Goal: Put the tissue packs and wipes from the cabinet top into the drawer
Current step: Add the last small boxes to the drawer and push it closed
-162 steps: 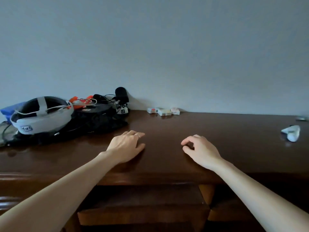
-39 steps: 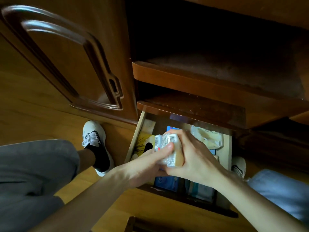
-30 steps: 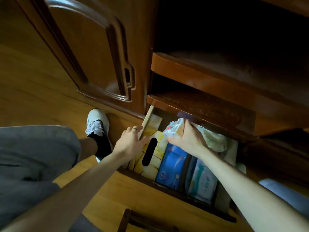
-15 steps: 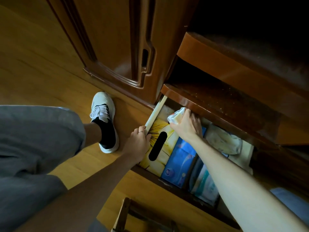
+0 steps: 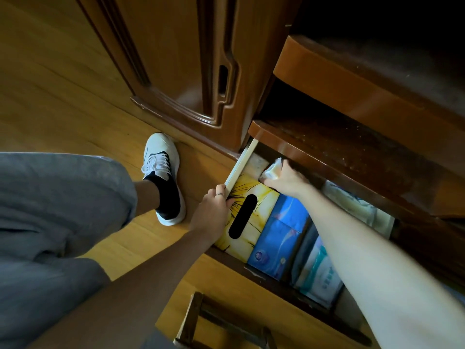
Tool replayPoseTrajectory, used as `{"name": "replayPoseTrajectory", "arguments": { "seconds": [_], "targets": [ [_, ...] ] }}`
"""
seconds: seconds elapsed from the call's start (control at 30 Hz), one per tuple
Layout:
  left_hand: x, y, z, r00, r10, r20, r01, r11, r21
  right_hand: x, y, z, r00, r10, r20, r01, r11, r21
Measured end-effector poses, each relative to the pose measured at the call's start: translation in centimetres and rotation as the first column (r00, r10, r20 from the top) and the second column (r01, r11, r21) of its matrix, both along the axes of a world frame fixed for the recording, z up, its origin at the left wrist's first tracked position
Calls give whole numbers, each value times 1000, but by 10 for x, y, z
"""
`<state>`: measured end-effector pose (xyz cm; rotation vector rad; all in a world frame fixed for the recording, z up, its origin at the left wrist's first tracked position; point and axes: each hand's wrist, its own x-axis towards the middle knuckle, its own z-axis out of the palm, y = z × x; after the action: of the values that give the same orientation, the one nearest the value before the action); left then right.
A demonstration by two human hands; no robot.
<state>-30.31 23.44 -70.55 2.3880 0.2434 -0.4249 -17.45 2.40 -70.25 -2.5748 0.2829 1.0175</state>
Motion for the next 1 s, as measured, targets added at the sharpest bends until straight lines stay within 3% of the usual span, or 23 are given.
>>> {"name": "replayPoseTrajectory", "arguments": {
  "seconds": [0.2, 0.37, 0.5, 0.63, 0.83, 1.0],
  "targets": [
    [0, 0, -1, 1000, -6, -2, 6, 1000, 11, 11, -5, -8, 974, -92, -205, 127, 978, 164],
    [1, 0, -2, 1000, -15, 4, 15, 1000, 24, 9, -13, -14, 982, -80, -174, 124, 958, 259],
    [0, 0, -2, 1000, -22, 21, 22, 1000, 15, 8, -19, -19, 995, 57, -87, -42, 985, 166],
    [0, 1, -6, 1000, -14, 21, 13, 1000, 8, -3, -16, -18, 964, 263, 38, -262, 965, -23],
    [-1, 1, -8, 998, -29, 51, 28, 999, 18, 2, -19, -12, 993, 114, 0, -114, 993, 34],
    [0, 0, -9, 998, -37, 45, 35, 998, 55, 0, -18, -4, 983, 186, 4, -186, 983, 7]
  ]
}}
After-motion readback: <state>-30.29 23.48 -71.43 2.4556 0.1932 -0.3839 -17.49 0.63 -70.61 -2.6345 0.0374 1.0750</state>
